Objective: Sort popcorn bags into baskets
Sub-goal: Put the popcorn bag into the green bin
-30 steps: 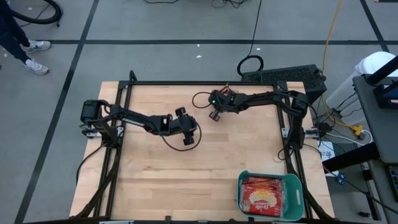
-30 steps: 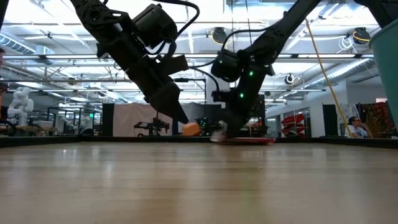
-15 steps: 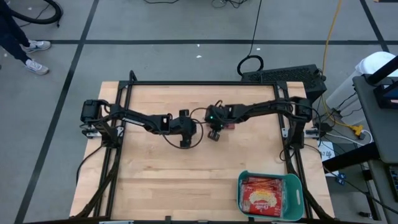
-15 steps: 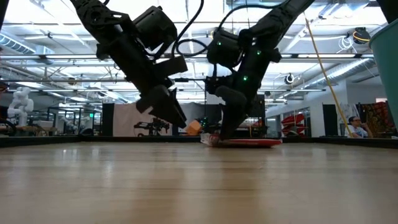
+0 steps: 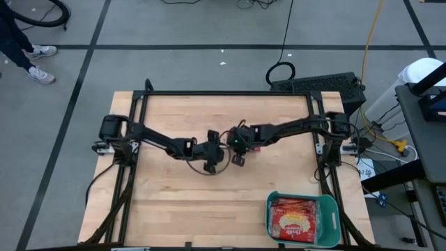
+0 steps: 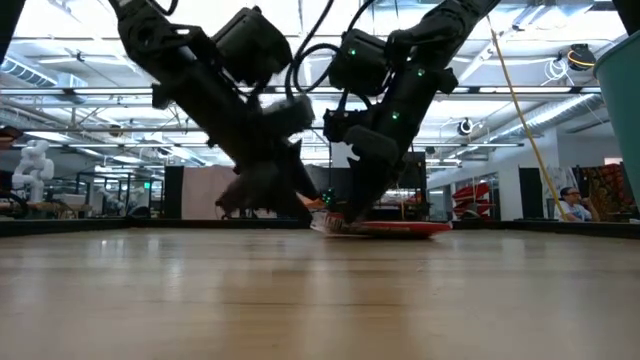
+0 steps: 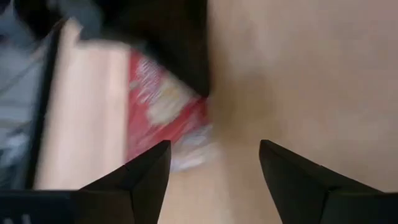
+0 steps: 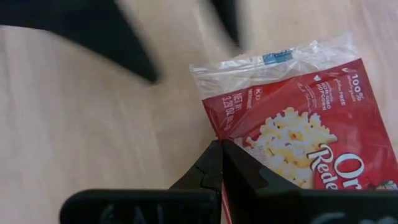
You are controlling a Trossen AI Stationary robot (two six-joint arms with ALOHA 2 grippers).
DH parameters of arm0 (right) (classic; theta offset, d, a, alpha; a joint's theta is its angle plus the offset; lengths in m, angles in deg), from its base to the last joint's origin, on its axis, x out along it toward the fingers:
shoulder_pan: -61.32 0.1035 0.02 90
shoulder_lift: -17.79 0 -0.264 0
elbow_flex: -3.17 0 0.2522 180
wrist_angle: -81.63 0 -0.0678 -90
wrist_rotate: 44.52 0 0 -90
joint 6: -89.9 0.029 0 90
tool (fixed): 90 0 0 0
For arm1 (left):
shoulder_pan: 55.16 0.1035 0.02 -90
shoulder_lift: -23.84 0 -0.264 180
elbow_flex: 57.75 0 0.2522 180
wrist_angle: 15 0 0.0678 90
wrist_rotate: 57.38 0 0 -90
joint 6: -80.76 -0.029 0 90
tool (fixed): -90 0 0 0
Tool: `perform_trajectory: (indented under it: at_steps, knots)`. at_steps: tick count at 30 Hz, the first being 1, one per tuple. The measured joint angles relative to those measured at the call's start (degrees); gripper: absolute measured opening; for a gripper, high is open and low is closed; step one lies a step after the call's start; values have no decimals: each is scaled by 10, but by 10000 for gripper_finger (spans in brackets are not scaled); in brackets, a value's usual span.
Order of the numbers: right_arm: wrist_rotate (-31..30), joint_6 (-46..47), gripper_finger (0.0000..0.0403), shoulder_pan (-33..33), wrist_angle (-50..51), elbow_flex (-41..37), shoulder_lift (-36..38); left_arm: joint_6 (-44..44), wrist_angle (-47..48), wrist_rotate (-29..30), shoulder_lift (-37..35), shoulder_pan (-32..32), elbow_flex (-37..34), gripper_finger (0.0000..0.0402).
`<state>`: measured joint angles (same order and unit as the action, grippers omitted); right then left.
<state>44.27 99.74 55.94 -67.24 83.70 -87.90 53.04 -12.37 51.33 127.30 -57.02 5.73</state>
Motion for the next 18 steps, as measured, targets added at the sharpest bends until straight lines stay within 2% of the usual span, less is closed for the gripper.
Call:
perform_trajectory:
  at_steps: [2, 5, 8, 12, 18]
  knots:
    - [0, 0, 0, 6, -2, 0, 0, -3, -16, 52, 17, -4, 0, 249]
    - [11, 0, 0, 13, -17, 0, 0, -12, -22, 57, 25, -6, 0, 236]
    - [29, 0, 0, 18, -32, 0, 0, -11, -51, 50, 37, -5, 1, 208]
    - [29, 0, 0, 26, -43, 0, 1, -34, -48, 35, 36, -8, 0, 142]
    - [27, 0, 0, 34, -43, 0, 11, -37, -40, 26, 36, -18, 0, 16]
